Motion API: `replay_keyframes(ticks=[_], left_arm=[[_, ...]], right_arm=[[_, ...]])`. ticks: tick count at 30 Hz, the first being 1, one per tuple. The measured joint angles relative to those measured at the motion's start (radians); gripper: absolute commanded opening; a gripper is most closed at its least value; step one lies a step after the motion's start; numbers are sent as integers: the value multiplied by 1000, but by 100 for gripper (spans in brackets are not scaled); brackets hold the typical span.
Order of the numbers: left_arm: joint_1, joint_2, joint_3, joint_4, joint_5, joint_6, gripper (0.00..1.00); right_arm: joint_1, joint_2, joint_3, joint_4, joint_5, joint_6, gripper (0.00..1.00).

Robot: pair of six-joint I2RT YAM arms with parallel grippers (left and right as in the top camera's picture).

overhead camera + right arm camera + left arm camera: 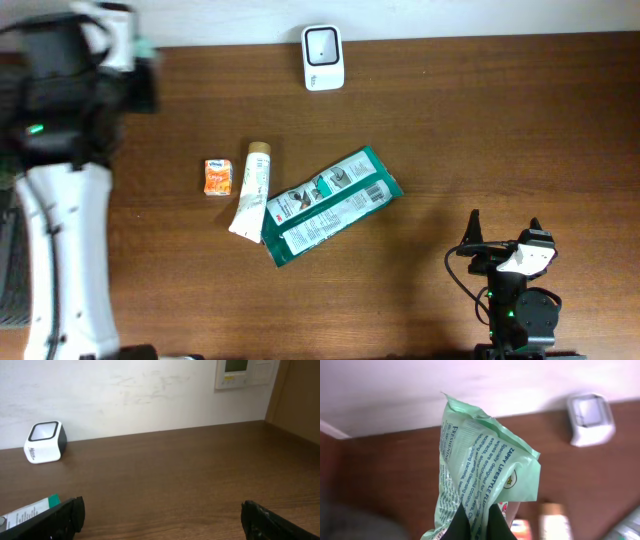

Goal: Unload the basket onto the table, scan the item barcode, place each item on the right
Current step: 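Lift the light green pack out of the basket, then carry the pack toward the scanner and lower it onto the table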

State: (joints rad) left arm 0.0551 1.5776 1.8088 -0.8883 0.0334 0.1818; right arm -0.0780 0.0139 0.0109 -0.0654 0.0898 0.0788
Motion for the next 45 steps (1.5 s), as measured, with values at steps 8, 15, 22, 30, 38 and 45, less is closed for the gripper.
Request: replay_keyframes(ticks=[8,15,22,30,38,45], left_arm=[[-354,298,2,8,127,-23,0],[-577,490,1,170,238,-45,0],[-737,583,1,328,259,-49,0],[-851,682,1,407,251,-25,16],[-883,724,2,423,247,5,73],[-869,724,36,364,248,6,69]], right_arm=[[0,0,0,0,0,0,98],[0,0,0,0,0,1,99],[0,0,0,0,0,0,98],[0,0,0,0,0,1,98],[0,0,0,0,0,1,98],[0,0,0,0,0,0,98]])
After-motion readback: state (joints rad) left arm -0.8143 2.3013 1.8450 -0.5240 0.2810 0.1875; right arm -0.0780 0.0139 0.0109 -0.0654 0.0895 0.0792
